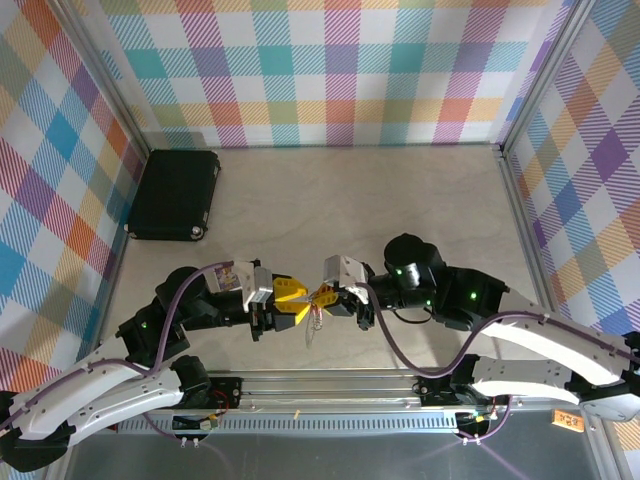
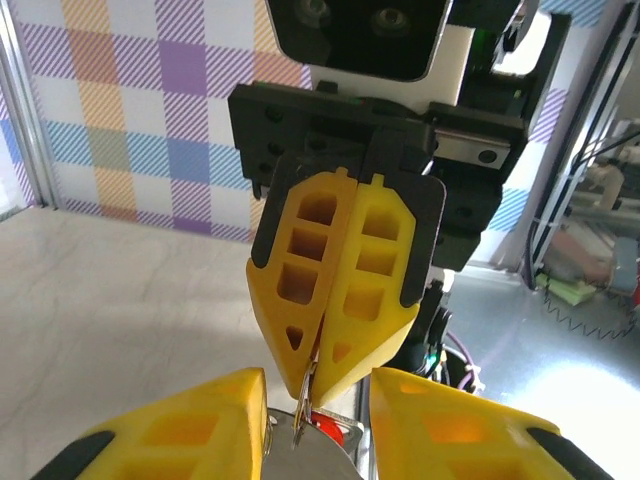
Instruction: Put the keys on the keyring
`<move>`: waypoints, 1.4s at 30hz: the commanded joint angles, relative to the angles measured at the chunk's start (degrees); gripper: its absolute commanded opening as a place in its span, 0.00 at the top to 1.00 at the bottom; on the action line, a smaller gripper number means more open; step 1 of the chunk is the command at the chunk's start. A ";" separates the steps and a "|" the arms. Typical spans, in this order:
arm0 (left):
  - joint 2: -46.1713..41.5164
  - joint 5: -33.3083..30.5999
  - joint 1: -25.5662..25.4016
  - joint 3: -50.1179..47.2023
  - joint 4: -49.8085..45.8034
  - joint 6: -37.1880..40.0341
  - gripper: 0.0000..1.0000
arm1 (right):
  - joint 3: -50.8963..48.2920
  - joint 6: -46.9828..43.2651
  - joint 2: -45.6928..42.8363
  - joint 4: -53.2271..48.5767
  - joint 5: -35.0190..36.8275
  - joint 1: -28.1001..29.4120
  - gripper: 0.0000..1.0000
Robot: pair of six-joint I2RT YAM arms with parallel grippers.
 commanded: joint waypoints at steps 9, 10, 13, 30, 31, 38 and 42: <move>2.06 -2.38 -0.24 3.78 -7.83 2.84 0.70 | 10.22 -9.08 5.84 -15.52 -1.27 0.11 1.00; 2.26 -2.68 -0.24 4.01 -7.83 3.20 0.71 | 10.33 -9.16 5.83 -15.62 -1.55 0.12 1.00; 3.19 -2.99 -0.25 4.58 -10.09 3.98 0.75 | 10.55 -9.08 6.09 -15.74 -2.59 0.11 1.00; 3.38 0.11 -0.24 4.61 -5.29 2.62 1.00 | 9.73 -6.76 4.92 -13.34 -4.25 0.11 1.00; 3.14 0.49 -0.24 4.46 -4.40 2.26 1.00 | 9.53 -6.48 4.80 -13.11 -4.34 0.11 1.00; 4.60 2.28 -0.24 4.48 -3.44 1.94 0.85 | 8.86 -5.64 4.13 -12.37 -4.54 0.12 1.00; 5.19 1.78 -0.24 4.67 -5.11 2.86 0.83 | 9.54 -5.90 4.39 -13.07 -4.89 0.14 1.00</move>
